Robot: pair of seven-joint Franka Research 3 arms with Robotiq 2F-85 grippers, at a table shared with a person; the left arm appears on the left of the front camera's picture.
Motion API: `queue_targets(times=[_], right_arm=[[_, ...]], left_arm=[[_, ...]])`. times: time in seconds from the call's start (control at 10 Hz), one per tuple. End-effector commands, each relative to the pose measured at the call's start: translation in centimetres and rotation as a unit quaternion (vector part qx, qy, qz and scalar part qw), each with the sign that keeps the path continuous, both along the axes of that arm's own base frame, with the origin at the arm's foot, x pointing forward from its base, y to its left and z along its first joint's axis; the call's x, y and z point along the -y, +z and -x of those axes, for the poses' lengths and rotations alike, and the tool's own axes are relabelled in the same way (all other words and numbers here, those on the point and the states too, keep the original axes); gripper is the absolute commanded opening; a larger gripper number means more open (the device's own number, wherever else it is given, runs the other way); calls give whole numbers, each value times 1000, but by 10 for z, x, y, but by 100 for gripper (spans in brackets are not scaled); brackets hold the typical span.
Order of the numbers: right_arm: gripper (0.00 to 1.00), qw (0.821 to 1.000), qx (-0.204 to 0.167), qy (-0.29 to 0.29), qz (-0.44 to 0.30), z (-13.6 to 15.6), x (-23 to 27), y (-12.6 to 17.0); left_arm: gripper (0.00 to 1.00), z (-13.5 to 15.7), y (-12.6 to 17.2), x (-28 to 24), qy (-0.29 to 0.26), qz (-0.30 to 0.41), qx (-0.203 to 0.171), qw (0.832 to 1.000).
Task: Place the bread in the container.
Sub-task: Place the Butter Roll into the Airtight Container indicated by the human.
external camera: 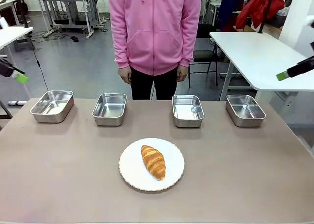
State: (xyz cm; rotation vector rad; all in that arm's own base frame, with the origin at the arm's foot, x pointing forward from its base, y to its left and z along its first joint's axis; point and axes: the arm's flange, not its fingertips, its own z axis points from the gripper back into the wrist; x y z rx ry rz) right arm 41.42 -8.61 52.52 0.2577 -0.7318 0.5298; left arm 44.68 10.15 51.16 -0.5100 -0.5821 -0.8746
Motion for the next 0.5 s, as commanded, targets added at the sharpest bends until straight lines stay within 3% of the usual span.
queue_targets(times=[0.0,0.1,0.2,0.4], right_arm=[[100,999,19,36,-35,-8,19,-5],[100,1000,0,0,0,0,0,0],[100,1000,0,0,0,0,0,0],[100,1000,0,0,0,0,0,0]], left_arm=[[100,-13,-8,-23,-16,22,20,999],[100,-5,-7,-18,1,-8,47,999],[100,-1,-7,-21,-9,12,8,1000],[100,-1,-7,-21,-9,12,8,1000]])
